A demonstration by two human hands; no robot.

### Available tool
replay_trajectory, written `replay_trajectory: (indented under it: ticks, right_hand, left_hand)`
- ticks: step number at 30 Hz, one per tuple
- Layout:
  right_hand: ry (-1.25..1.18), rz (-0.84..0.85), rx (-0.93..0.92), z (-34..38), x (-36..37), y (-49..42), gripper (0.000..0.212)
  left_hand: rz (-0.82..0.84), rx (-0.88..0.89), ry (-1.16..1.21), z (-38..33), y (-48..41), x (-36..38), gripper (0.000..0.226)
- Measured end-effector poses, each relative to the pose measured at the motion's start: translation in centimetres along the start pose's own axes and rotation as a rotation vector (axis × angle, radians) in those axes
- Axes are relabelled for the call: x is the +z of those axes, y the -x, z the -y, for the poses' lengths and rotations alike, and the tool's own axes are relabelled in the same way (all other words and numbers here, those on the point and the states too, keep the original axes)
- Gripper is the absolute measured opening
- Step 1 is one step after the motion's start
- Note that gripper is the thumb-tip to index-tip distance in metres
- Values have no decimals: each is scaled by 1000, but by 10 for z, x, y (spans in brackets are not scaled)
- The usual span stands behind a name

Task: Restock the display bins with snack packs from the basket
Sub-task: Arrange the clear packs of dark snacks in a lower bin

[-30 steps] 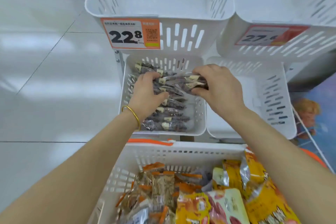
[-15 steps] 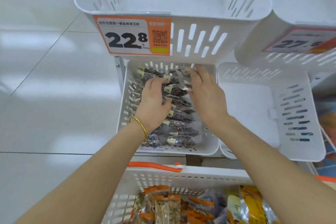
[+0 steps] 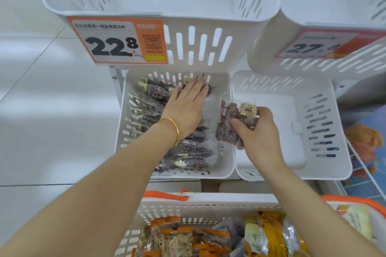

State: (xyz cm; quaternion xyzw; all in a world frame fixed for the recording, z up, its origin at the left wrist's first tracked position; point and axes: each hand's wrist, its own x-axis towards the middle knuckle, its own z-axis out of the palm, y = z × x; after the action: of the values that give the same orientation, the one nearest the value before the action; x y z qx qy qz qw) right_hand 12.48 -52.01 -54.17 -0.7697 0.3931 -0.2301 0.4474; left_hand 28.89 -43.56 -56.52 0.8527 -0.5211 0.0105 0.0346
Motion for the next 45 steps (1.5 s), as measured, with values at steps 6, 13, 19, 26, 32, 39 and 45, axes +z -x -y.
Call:
replay_trajectory:
  ticks: [6,13,19,26,32,39,45]
  right_hand:
    - [-49,58,77,-2,-9,0,31]
    - [416,97,-164,-1,-9,23,25]
    - [775,156,-101,-13,24,32,35]
    - [896,224,-231,-15,18,37,76]
    - [1100,370,-253,-5,21,12,47]
    - [638,362,-233,9,-49,72,50]
    - [551,641,-248,20,-81,173,24]
  left_hand:
    - [147,11,-215,10,-24,3,67]
    - [172,-27,-284,19,-2,-7,69]
    - [196,113,-135,-10,32,-6,66]
    - [343,222,-384,-6,54,17,78]
    - [414,212,-342,-2,55,6,77]
    - [87,117,163,-32,121,-48,60]
    - [3,202,251,-82,213,-76,48]
